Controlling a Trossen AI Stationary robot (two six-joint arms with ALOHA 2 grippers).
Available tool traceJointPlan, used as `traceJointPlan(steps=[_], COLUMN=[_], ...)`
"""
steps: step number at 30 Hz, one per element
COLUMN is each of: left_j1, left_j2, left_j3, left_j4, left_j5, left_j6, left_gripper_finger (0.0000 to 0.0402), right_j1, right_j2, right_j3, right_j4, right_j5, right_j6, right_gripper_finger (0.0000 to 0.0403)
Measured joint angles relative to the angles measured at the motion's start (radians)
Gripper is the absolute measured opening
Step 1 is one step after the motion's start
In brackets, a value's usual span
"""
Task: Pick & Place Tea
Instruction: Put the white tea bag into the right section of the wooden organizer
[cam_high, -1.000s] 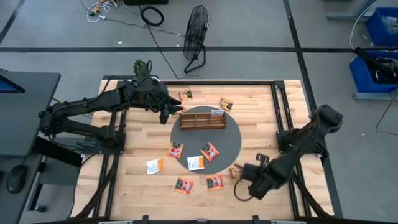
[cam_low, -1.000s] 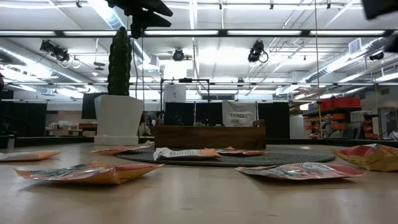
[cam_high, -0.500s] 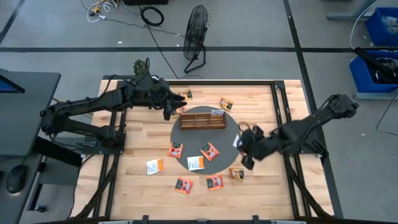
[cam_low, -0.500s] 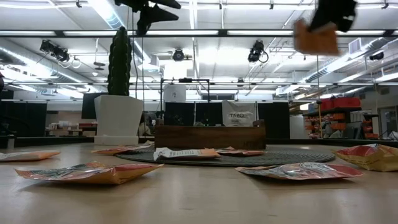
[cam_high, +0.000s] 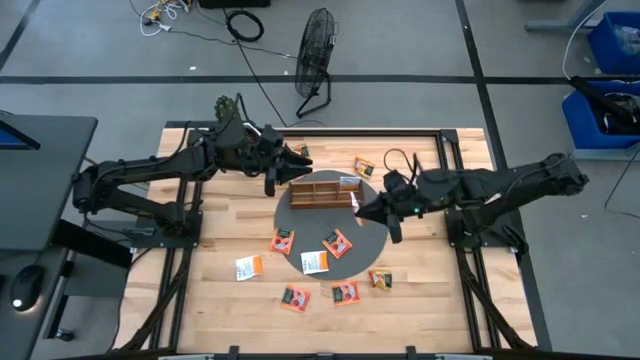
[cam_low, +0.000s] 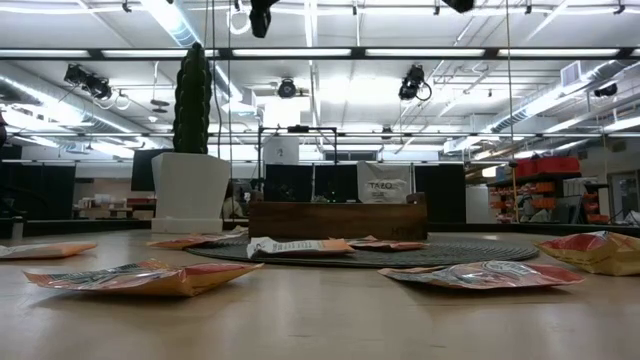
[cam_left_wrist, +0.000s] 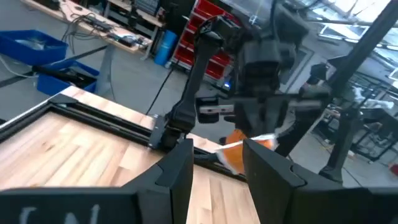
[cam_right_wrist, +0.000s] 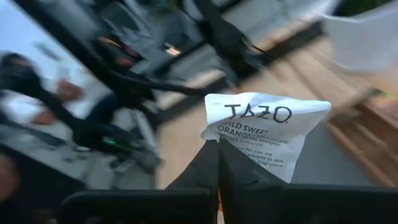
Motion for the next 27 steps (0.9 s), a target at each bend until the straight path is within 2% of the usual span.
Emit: traceJointPlan(steps=[4, 7, 11, 16, 27], left_j1=[0.0, 0.0, -0.001, 0.003, 0.002], left_j2=[0.005, 0.012, 0.022, 0.034, 0.104], left_j3=[-0.001, -0.002, -0.002, -0.001, 0.009], left_j4=[0.028, 0.068, 0.202, 0.33, 0.406], left_j5=[0.038, 0.111, 0.153, 0.154, 0.167], left_j6=[-0.027, -0.069, -0.155, -0.215, -0.371], left_gripper_finger=[0.0142, 0.0142, 0.0142, 0.0142, 0.0142], right_j1=[-0.032, -0.052, -0.087, -0.132, -0.171], right_j2=[0.0, 0.0, 0.0, 0.0, 0.065], right_j3=[0.0, 0.0, 0.0, 0.001, 0.002], right_j4=[0.136, 0.246, 0.393, 0.483, 0.658], right_j5=[-0.104, -0.127, -0.155, -0.168, -0.182], right_j6=[0.014, 0.013, 0.002, -0.014, -0.017], right_gripper_finger=[0.0, 0.0, 0.0, 0.0, 0.0])
